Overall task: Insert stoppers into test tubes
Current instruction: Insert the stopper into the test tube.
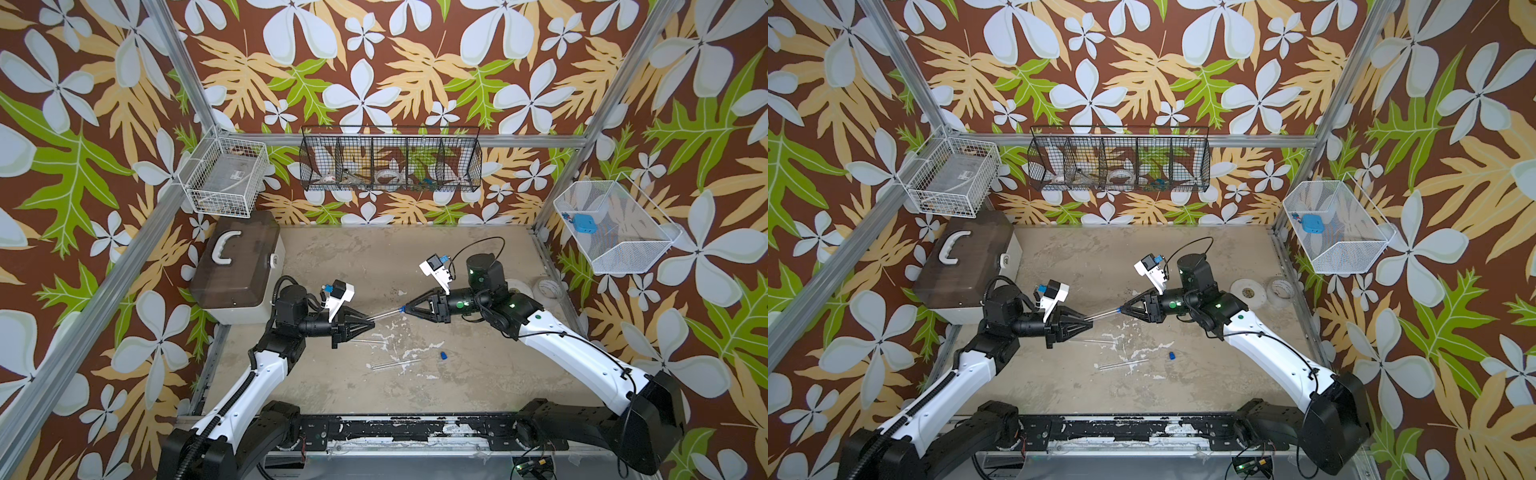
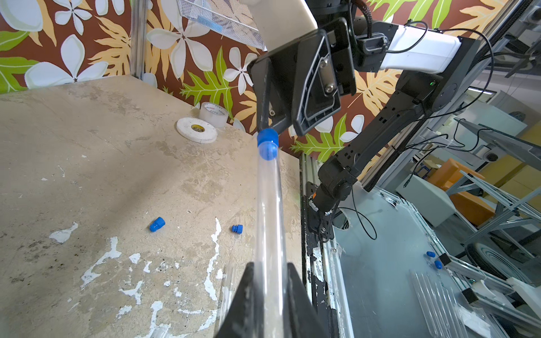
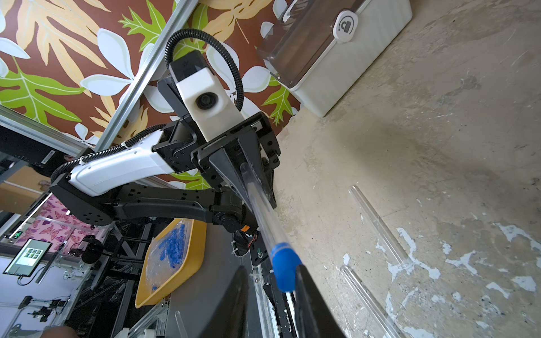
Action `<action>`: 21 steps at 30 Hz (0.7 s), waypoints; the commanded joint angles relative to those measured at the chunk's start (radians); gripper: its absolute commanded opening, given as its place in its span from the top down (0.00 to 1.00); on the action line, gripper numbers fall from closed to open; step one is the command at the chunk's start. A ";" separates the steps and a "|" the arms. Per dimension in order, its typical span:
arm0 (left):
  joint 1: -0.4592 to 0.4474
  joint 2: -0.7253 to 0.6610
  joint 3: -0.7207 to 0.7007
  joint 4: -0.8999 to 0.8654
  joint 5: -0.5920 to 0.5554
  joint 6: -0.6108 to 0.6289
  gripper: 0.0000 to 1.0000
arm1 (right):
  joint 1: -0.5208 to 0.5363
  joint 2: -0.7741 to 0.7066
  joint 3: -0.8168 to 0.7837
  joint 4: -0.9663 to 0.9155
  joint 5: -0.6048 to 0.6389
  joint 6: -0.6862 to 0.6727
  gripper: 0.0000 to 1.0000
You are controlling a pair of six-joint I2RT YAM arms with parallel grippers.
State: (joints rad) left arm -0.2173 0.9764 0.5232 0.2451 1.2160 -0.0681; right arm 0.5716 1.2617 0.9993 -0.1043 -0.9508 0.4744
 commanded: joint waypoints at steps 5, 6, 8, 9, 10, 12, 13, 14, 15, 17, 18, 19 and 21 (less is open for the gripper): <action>0.001 -0.004 -0.002 0.022 0.014 0.008 1.00 | 0.005 -0.001 0.007 0.011 -0.022 -0.012 0.71; 0.001 -0.004 -0.002 0.022 0.013 0.010 1.00 | 0.005 -0.002 0.006 0.007 -0.024 -0.016 0.72; 0.002 -0.004 -0.002 0.022 0.013 0.008 1.00 | 0.006 -0.001 0.004 0.002 -0.029 -0.018 0.72; 0.002 -0.004 -0.001 0.022 0.013 0.008 1.00 | 0.007 0.001 0.004 -0.003 -0.032 -0.021 0.72; 0.002 -0.005 -0.002 0.022 0.014 0.008 1.00 | 0.006 0.002 0.005 -0.009 -0.037 -0.025 0.73; 0.001 -0.004 -0.002 0.022 0.013 0.009 1.00 | 0.006 0.007 0.006 -0.019 -0.043 -0.032 0.73; 0.001 -0.004 -0.003 0.021 0.013 0.009 1.00 | 0.007 0.010 0.008 -0.026 -0.043 -0.038 0.73; 0.002 -0.004 -0.003 0.021 0.013 0.009 1.00 | 0.006 0.013 0.011 -0.031 -0.044 -0.041 0.74; 0.002 -0.004 -0.003 0.021 0.015 0.010 1.00 | 0.008 0.016 0.013 -0.034 -0.048 -0.044 0.74; 0.002 -0.003 -0.004 0.021 0.016 0.010 1.00 | 0.010 0.022 0.018 -0.040 -0.049 -0.048 0.75; 0.002 -0.002 -0.005 0.020 0.019 0.011 1.00 | 0.012 0.026 0.021 -0.041 -0.051 -0.049 0.76; 0.002 -0.002 -0.005 0.022 0.020 0.013 1.00 | 0.015 0.032 0.024 -0.041 -0.053 -0.049 0.78; 0.001 -0.001 -0.005 0.019 0.026 0.016 1.00 | 0.023 0.043 0.031 -0.041 -0.057 -0.052 0.82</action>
State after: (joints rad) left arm -0.2150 0.9745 0.5167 0.2333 1.2205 -0.0677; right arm 0.5781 1.2938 1.0210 -0.1444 -0.9527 0.4397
